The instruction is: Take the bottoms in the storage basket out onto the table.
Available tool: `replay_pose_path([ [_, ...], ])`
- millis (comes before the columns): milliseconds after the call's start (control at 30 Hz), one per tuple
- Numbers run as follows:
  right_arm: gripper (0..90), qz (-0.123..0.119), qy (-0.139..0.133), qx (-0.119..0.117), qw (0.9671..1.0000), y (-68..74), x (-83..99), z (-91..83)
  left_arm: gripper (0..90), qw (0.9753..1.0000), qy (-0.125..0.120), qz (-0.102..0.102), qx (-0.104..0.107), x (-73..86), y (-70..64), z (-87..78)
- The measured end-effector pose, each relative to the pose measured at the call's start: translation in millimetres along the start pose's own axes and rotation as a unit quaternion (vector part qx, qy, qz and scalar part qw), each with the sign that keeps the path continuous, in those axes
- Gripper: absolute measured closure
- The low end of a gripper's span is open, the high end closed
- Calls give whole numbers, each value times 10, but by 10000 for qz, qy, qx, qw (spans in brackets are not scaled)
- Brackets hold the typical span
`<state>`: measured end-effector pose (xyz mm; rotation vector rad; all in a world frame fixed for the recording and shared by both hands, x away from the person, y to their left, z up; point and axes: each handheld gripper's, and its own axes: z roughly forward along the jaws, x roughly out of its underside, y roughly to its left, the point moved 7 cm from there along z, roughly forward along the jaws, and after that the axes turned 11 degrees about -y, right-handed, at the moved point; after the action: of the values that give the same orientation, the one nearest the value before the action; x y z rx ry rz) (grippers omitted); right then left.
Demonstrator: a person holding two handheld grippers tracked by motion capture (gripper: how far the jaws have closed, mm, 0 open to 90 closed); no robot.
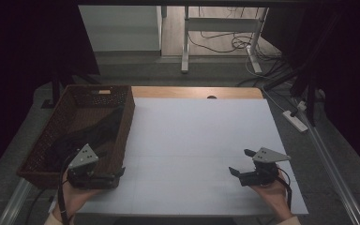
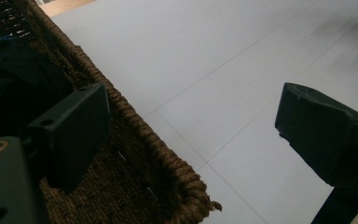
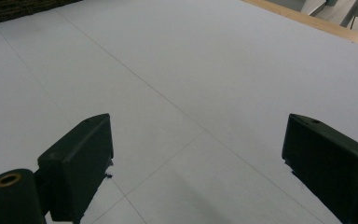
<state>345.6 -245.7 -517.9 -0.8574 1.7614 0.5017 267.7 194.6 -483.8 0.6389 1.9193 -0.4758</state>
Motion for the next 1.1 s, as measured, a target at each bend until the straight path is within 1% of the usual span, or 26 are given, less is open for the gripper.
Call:
replay_pose_path([
  [133, 89, -44, -6, -12, 10000, 7, 2, 5, 104, 10000, 18, 15, 16, -5, -13, 9],
  [367, 89, -41, 29, -23, 10000, 9, 12, 14, 106, 10000, 9, 41, 54, -28, -25, 12],
  [467, 88, -62, 3, 19, 10000, -2, 8, 8, 110, 10000, -10, 63, 66, -48, -24, 9],
  [533, 88, -33, -8, 48, 10000, -4, 4, -1, 111, 10000, -18, 66, 70, -54, -23, 9],
  [700, 88, -48, 22, 8, 10000, 16, 15, -5, 112, 10000, -31, 65, 64, -72, -24, 4],
  [800, 88, -58, 31, 32, 10000, 6, 27, -16, 112, 9999, -15, 102, 63, -99, -32, 10],
  [967, 89, -43, 25, 17, 10000, 7, 27, -5, 112, 9999, -38, 105, 47, -169, -3, 5],
  [1100, 89, -29, 15, 7, 10000, 9, 19, 12, 113, 10000, -73, 62, 26, -227, 45, 7],
])
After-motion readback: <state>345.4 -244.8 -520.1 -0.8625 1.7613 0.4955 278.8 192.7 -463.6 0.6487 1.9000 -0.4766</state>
